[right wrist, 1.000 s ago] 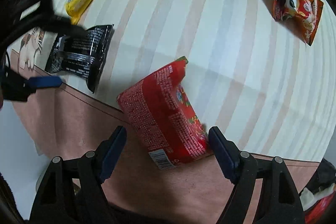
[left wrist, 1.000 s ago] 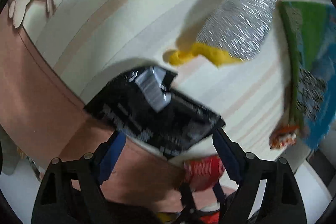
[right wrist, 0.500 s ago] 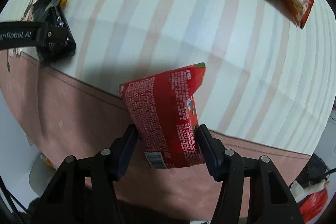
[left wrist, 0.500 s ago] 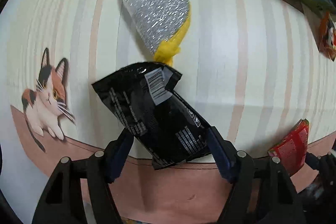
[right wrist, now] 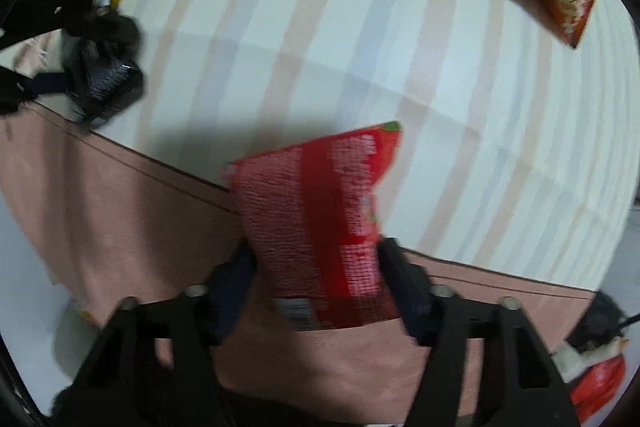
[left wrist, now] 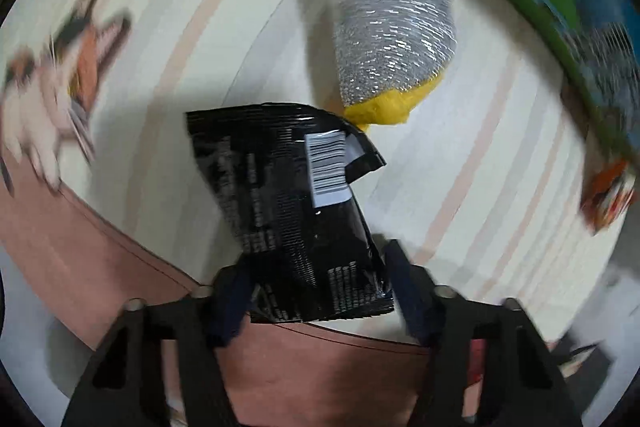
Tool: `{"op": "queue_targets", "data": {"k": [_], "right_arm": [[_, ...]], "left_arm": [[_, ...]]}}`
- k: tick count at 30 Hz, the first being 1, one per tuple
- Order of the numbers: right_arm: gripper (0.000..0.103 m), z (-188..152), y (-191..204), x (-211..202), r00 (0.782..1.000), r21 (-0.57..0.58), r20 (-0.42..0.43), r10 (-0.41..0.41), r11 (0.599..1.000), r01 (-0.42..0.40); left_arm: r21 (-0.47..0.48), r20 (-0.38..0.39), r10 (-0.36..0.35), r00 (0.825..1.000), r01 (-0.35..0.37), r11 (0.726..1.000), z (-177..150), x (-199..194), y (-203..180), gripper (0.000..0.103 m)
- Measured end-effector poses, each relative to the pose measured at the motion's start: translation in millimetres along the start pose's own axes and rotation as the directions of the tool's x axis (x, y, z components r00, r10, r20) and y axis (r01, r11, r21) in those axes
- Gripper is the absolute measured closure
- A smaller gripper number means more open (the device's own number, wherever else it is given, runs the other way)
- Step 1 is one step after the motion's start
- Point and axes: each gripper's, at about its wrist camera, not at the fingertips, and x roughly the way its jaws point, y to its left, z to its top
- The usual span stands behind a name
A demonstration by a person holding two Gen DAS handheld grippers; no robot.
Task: Organize soft objects
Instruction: 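Grasp the black pack with the left tool while the right tool grasps the red snack bag, then place the black pack in the box with the left tool while the right tool places the red bag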
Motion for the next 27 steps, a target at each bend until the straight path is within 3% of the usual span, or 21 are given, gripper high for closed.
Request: {"op": "queue_targets", "data": {"k": [3, 6, 7, 9, 12, 14, 15, 18, 22, 25, 27], "right_arm": [[0.045, -5.5, -7.9, -2.8, 1.000, 0.026, 0.015, -0.001, 1.000, 0.001], [0.046, -13.0, -13.9, -4.6, 1.000, 0.058, 0.019, 0.000, 0.998, -0.001], [0.046, -13.5, -17.2, -4.7, 1.000, 0.068, 0.019, 0.005, 0.998, -0.007], [0.044, -13.6, -21.4, -4.5, 1.000, 0.087, 0.019, 0.024, 0.996, -0.025], [0.037, -11.9, -18.7, 0.0, 1.000, 0.075, -0.010, 0.019, 0.997, -0.018], [0.037, -12.9, -11.8, 3.0, 1.000, 0.054, -0.010, -0.016, 0.998, 0.016], [0.038, -14.2, -6.6, 4.0, 0.999, 0.044, -0.005, -0.036, 0.998, 0.036], [0.050, -16.2, 2.9, -1.2, 0.999, 0.034, 0.016, -0.034, 0.999, 0.034], [0.054, -11.9, -5.5, -21.5, 0.999, 0.060, 0.024, 0.031, 0.998, -0.033], [0.054, -6.9, -15.0, -51.9, 0.991, 0.095, 0.071, 0.111, 0.989, -0.117], [0.054, -1.6, -24.9, -82.2, 0.978, 0.117, 0.121, 0.169, 0.976, -0.183]], "left_arm": [[0.140, 0.037, 0.085, 0.996, -0.089, 0.986, -5.2, 0.3, -30.5, 0.050], [0.304, 0.095, 0.185, 0.978, -0.205, 0.930, -26.7, 4.4, -64.6, 0.049], [0.331, 0.103, 0.198, 0.975, -0.221, 0.917, -31.4, 6.1, -71.4, 0.047], [0.328, 0.095, 0.198, 0.976, -0.218, 0.919, -35.7, 10.9, -82.0, 0.043], [0.249, 0.072, 0.147, 0.987, -0.160, 0.955, -30.2, 9.1, -82.7, 0.040], [0.212, 0.055, 0.097, 0.994, -0.106, 0.971, -24.0, 6.1, -74.4, 0.045], [0.198, 0.060, 0.089, 0.994, -0.099, 0.975, -23.9, 4.9, -75.3, 0.054], [0.225, 0.085, 0.095, 0.992, -0.112, 0.968, -30.2, -0.4, -67.9, 0.058], [0.253, 0.108, 0.036, 0.993, -0.062, 0.966, -48.4, -24.6, -91.3, 0.059], [0.298, 0.162, -0.038, 0.986, -0.012, 0.955, -57.6, -65.5, -117.7, 0.059], [0.345, 0.220, -0.102, 0.970, 0.020, 0.938, -58.5, -108.6, -140.7, 0.059]]}}
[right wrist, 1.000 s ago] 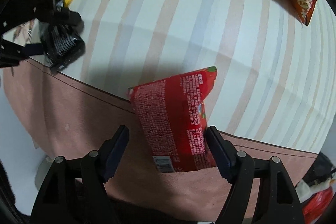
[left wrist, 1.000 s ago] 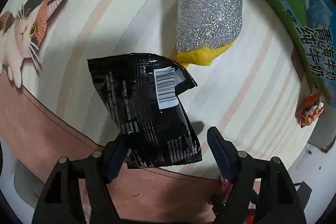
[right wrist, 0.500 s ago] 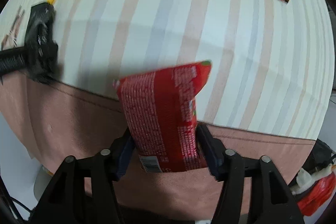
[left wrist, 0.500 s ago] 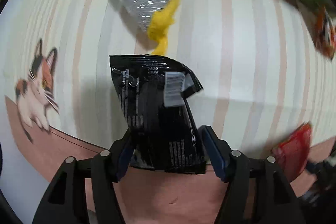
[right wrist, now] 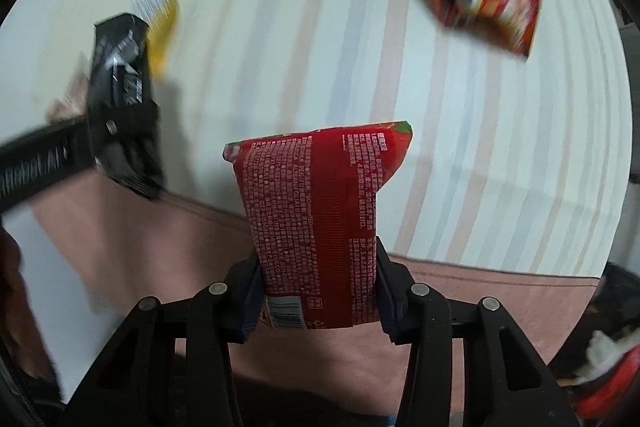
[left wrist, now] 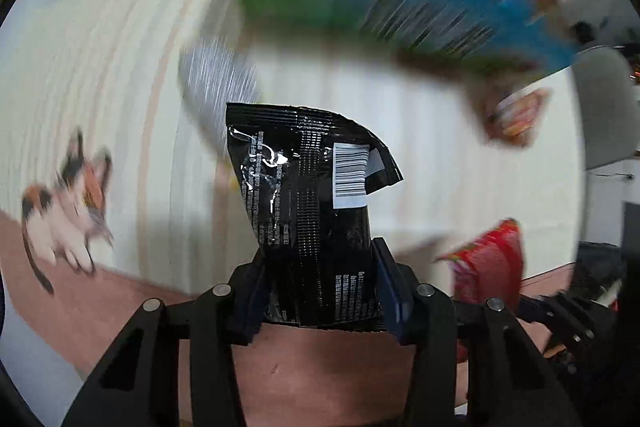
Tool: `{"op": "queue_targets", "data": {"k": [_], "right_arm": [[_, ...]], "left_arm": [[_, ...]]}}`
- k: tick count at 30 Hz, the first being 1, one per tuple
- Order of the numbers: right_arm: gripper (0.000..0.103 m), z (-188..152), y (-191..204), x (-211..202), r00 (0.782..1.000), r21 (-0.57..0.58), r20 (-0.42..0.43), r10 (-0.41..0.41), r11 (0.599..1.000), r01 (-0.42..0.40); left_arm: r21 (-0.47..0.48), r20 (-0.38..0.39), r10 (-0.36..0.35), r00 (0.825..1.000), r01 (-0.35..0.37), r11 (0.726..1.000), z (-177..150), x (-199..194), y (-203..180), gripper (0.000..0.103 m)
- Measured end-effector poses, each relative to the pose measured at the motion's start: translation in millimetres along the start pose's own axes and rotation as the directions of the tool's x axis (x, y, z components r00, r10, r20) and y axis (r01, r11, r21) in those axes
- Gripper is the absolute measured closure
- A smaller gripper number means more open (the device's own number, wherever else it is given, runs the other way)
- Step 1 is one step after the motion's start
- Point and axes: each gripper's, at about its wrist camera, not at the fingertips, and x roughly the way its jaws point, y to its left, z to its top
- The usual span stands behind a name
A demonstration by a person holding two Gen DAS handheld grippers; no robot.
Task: Organize soft objects
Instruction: 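Place the black pack in the box with the left tool while the right tool places the red bag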
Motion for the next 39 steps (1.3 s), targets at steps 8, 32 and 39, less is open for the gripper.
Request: {"op": "queue_targets", "data": {"k": [8, 32, 39], "right_arm": [[0.054, 80.0, -16.7, -157.0, 0.954, 0.030, 0.266, 0.138, 0.988, -0.152], [0.054, 268.8, -55.8, -50.0, 0.997, 0.194, 0.067, 0.039, 0.980, -0.051], [0.054, 280.6, -53.3, -27.3, 1.000, 0.172, 0.031, 0.005, 0.985, -0.010]], "left_arm": [[0.102, 0.077, -0.160, 0.984, 0.152, 0.983, 104.2, -98.0, 42.7, 0.059], [0.001, -0.397, -0.197, 0.897, 0.215, 0.977, 264.8, 84.3, 65.2, 0.059], [0.013, -0.430, -0.192, 0.882, 0.218, 0.976, 268.3, 101.8, 60.3, 0.058]]}}
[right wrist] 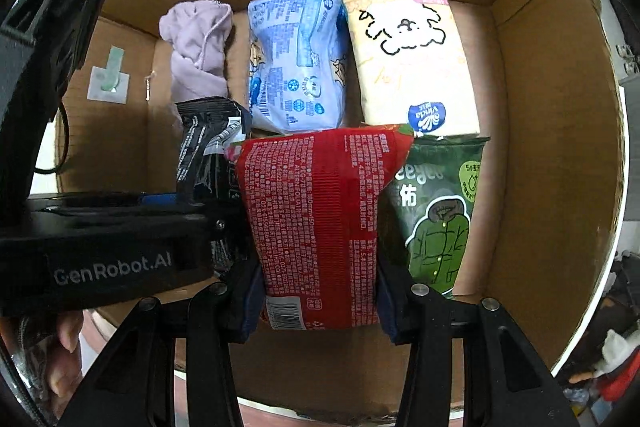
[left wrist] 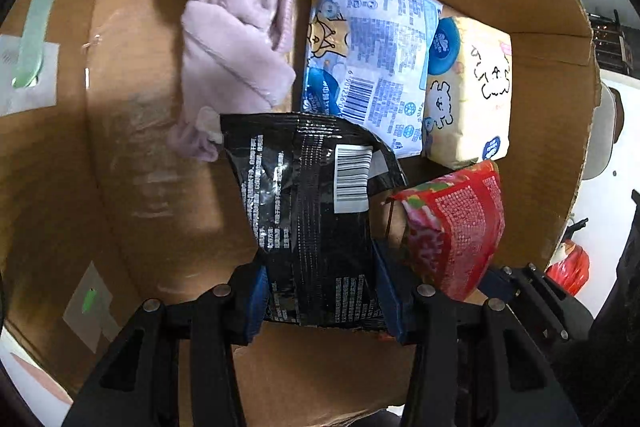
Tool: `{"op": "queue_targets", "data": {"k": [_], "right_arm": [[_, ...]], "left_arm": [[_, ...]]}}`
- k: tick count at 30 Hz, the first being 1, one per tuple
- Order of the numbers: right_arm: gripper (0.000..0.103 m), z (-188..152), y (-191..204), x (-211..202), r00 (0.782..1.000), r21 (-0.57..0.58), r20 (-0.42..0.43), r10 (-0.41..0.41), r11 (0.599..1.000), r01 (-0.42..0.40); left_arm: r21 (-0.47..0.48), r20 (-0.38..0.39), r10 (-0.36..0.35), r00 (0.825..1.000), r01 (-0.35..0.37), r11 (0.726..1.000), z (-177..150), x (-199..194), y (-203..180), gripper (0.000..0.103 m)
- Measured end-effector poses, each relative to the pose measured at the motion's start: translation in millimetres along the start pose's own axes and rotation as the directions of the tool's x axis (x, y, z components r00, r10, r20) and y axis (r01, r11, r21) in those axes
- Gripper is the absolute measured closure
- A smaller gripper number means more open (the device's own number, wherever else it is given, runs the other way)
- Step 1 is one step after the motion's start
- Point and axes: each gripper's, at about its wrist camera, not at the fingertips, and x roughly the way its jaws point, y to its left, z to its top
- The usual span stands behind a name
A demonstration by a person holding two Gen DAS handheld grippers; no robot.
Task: Organize soft objects
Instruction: 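Place the black pack in the box with the left tool while the right tool places the red bag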
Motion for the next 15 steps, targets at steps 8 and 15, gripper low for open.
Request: {"op": "queue_targets", "data": {"k": [8, 15], "right_arm": [[0.047, 6.4, 8.7, 1.3, 1.000, -0.005, -0.026, -0.002, 1.000, 0.002], [0.023, 18.4, 13.1, -15.4, 1.000, -0.025, 0.003, -0.005, 1.000, 0.005]], "left_arm": [[-0.042, -0.039, 0.008, 0.999, -0.009, 0.999, 0.3, 5.3, 4.2, 0.052], [-0.039, 0.042, 0.055, 0.998, -0.053, 0.998, -13.4, -20.5, 5.8, 0.023]]}}
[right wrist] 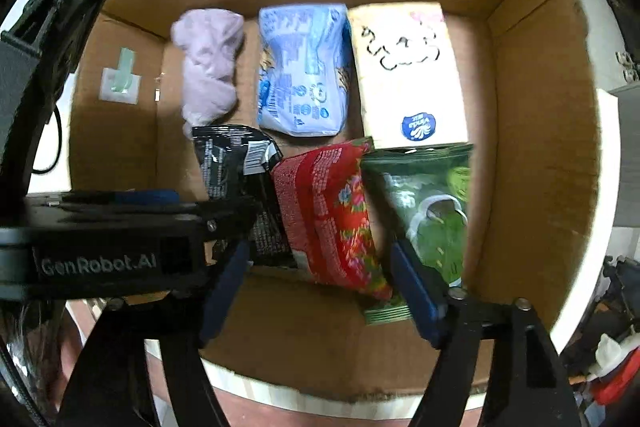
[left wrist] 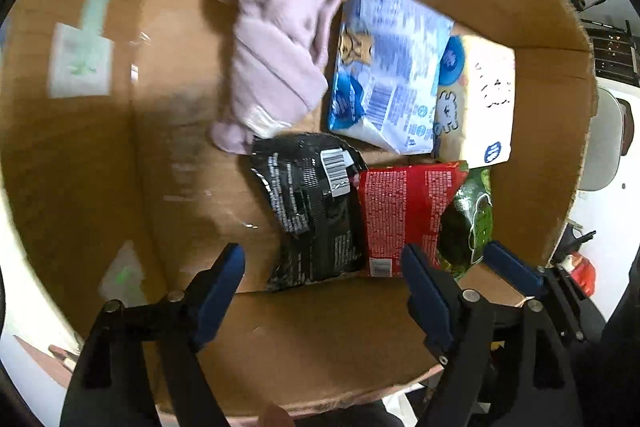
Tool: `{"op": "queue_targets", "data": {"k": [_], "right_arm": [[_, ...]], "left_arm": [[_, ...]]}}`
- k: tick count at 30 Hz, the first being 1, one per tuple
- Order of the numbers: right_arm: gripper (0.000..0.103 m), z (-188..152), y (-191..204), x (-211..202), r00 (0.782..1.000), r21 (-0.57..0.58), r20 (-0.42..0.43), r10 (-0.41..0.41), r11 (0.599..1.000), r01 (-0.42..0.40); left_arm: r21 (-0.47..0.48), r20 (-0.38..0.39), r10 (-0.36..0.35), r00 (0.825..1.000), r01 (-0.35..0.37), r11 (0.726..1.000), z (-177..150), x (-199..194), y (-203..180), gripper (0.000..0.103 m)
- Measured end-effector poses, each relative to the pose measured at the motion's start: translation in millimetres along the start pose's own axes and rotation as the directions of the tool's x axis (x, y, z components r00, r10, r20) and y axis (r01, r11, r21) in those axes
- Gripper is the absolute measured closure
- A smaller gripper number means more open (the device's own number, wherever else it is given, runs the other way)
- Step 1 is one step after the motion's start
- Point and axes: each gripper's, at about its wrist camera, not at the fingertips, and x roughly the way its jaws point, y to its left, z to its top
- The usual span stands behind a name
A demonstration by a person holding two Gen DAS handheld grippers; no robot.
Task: Organize soft objects
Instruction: 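Place the black pack in the box with the left tool while the right tool places the red bag, then grasp the silver sponge with the left tool while the right tool grasps the panda snack bag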
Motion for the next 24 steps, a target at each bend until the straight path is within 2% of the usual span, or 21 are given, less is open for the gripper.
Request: {"op": "queue_targets", "data": {"k": [2, 4, 5, 6, 10, 13, 19, 24], "right_arm": [[0.020, -0.5, 2.9, -9.8, 1.000, -0.013, 0.011, -0.012, 1.000, 0.012], [0.009, -1.8, 5.1, -18.1, 1.000, -0.020, 0.015, -0.024, 0.999, 0.025], [0.002, -2.9, 5.6, -21.5, 0.999, -0.023, 0.022, -0.027, 0.999, 0.027], [0.000, -5.6, 5.0, -24.5, 0.999, -0.025, 0.029, -0.028, 0.999, 0.029], [0.000, -21.2, 4.5, -44.1, 0.993, -0.036, 0.090, -0.079, 0.996, 0.082], [0.000, -32.1, 7.7, -58.0, 0.984, -0.040, 0.138, -0.111, 0.992, 0.117], [0.000, -54.7, 0.6, -72.6, 0.979, -0.028, 0.186, -0.087, 0.995, 0.094], [0.000, -70.8, 3.3, -88.2, 0.973, -0.023, 0.221, -0.070, 0.997, 0.077]], "left_arm": [[0.002, 0.024, 0.018, 1.000, -0.018, 1.000, -5.3, -10.3, -0.5, 0.019], [0.004, 0.070, 0.050, 0.996, -0.050, 0.999, -14.2, -23.7, -0.8, 0.008], [0.008, 0.103, 0.086, 0.991, -0.087, 0.996, -20.1, -31.8, -1.7, 0.006], [0.011, 0.130, 0.109, 0.985, -0.112, 0.994, -25.1, -37.6, -2.8, 0.006], [0.014, 0.241, 0.146, 0.960, -0.154, 0.988, -52.7, -61.6, -6.9, 0.005], [0.018, 0.286, 0.151, 0.946, -0.162, 0.987, -68.3, -76.1, -9.4, 0.005], [0.012, 0.388, 0.202, 0.899, -0.224, 0.974, -96.7, -94.6, -24.0, 0.005], [0.007, 0.427, 0.210, 0.879, -0.236, 0.972, -114.2, -101.5, -32.9, 0.005]]}}
